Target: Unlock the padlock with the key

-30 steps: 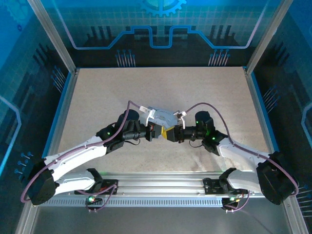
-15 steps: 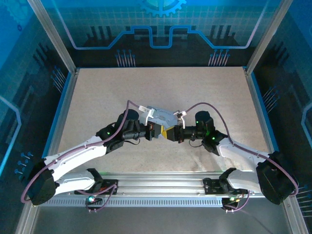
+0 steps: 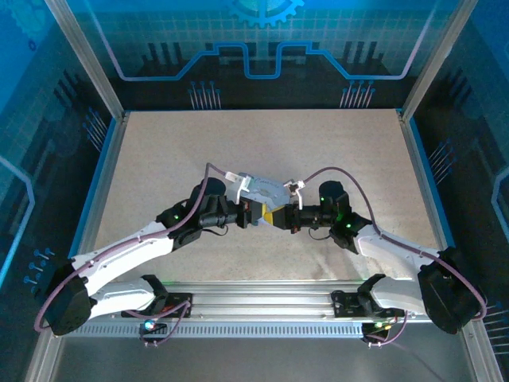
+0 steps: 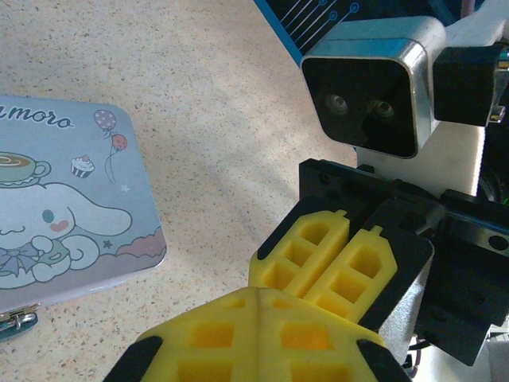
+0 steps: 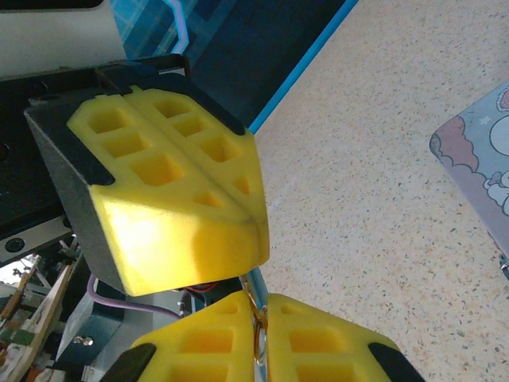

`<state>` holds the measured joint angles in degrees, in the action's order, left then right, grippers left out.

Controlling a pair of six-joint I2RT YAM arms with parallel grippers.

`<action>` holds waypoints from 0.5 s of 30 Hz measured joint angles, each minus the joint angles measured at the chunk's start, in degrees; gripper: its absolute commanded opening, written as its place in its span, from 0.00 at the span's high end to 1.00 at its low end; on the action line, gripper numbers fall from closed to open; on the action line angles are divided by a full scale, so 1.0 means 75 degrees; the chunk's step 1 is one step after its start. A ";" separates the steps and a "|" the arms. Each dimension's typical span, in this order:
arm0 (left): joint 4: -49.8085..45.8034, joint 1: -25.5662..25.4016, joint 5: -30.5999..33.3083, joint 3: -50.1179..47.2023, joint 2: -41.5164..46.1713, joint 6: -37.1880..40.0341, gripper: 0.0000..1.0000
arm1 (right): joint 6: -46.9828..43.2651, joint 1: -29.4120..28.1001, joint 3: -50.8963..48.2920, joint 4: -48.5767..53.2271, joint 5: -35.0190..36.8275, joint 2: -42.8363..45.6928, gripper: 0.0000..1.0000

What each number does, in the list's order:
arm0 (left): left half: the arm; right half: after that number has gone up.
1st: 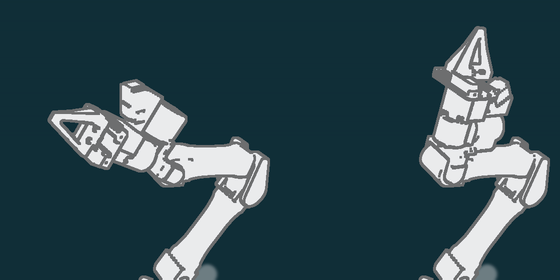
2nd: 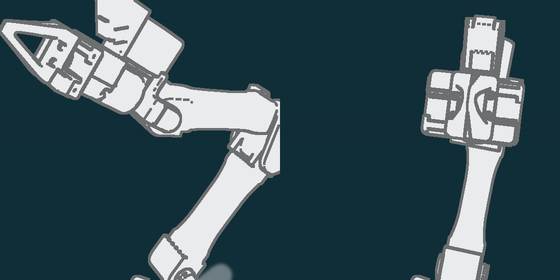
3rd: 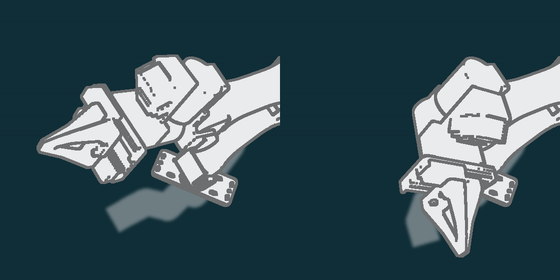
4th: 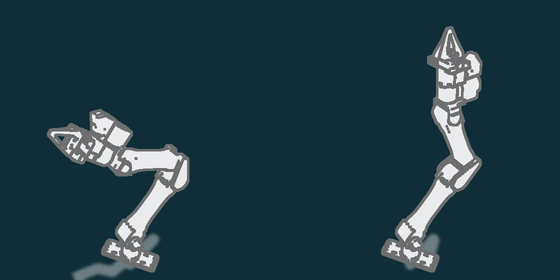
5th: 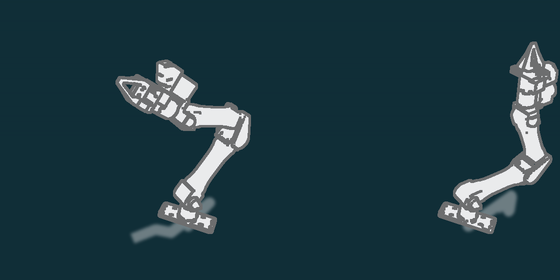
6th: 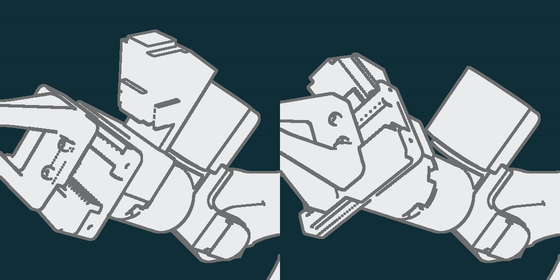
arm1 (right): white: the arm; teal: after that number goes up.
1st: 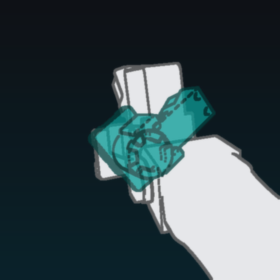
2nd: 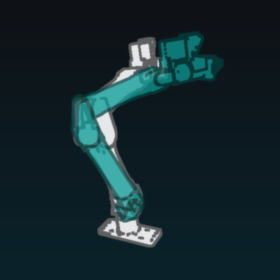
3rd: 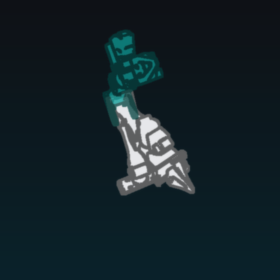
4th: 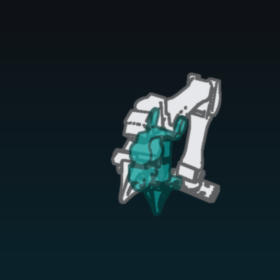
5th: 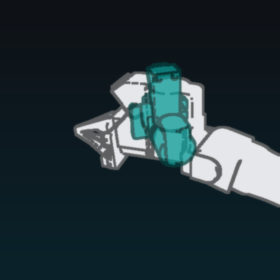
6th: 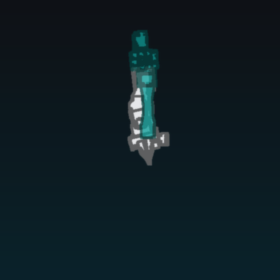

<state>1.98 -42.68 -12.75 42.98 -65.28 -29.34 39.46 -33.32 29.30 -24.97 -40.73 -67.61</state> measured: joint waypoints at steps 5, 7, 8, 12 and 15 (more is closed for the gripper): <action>0.0003 0.0026 -0.0003 0.0000 0.0023 -0.0090 1.00 | 0.0023 0.0035 0.0000 0.0009 0.0023 0.0032 0.96; 0.0006 0.0032 -0.0003 -0.0003 0.0038 -0.0093 1.00 | -0.0003 0.0050 0.0000 0.0009 0.0023 0.0044 0.98; 0.0006 0.0032 -0.0006 -0.0009 0.0055 -0.0093 0.97 | -0.0003 0.0050 0.0000 0.0009 0.0026 0.0058 0.98; 0.0015 0.0050 -0.0020 -0.0058 0.0154 -0.0105 0.81 | -0.0114 0.0050 0.0006 0.0114 0.0032 0.0134 0.99; -0.0009 0.0216 0.0099 -0.0184 0.0356 -0.0114 0.55 | -0.0268 0.0079 0.0009 0.0574 0.0172 0.0169 0.99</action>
<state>1.91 -41.06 -12.01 41.60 -62.61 -30.20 37.45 -32.73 29.36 -20.67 -39.44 -66.35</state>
